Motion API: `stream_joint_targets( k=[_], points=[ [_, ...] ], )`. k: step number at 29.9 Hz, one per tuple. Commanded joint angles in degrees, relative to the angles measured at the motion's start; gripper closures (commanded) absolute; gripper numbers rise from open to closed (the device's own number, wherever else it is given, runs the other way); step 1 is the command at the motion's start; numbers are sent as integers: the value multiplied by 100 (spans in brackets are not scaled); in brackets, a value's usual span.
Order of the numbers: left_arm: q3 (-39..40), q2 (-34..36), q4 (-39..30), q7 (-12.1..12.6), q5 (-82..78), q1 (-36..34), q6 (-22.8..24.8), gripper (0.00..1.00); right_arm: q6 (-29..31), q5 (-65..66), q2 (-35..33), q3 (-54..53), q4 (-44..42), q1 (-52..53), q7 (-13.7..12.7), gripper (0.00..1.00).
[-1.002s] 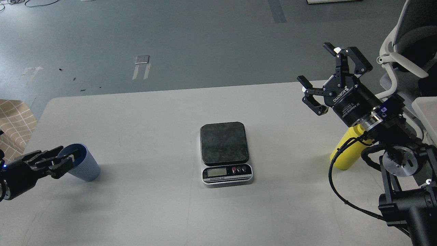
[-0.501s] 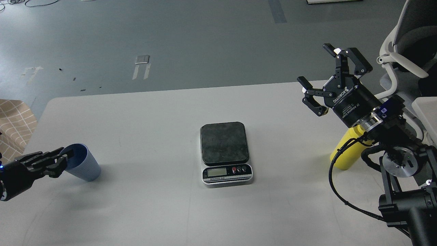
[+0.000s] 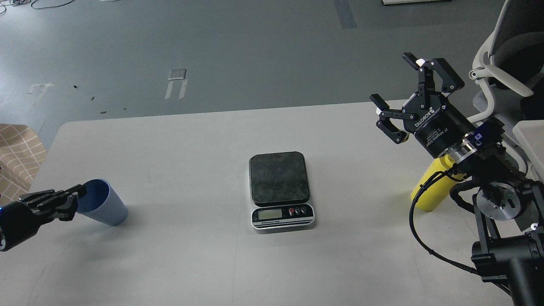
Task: Pour seasoning into cup on scale with both arms
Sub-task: 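Close the left gripper around the blue cup, then carry the blue cup with the left gripper onto the scale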
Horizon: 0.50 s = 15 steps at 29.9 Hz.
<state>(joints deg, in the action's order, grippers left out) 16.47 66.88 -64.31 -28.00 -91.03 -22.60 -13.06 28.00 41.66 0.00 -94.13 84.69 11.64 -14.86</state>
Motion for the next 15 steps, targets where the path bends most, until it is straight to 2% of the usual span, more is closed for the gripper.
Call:
stream_joint_targets(
  k=[1, 9, 12, 14, 15],
  points=[
    [5, -8, -3, 0, -108, -60, 6, 100, 0, 1, 0, 0, -5, 5, 0, 0],
    [14, -122, -47, 0, -187, -685, 49, 100, 0, 1, 0, 0, -5, -13, 0, 0],
    [5, -359, -73, 0, -643, -1325, 400, 100, 0, -8, 0, -9, -5, -13, 0, 0],
    [14, -569, -195, 0, -933, -1816, 1065, 100, 0, -8, 0, -9, -5, -13, 0, 0],
    [14, -570, -196, 0, -934, -1818, 1069, 100, 0, -8, 0, -9, -5, -13, 0, 0]
  ],
)
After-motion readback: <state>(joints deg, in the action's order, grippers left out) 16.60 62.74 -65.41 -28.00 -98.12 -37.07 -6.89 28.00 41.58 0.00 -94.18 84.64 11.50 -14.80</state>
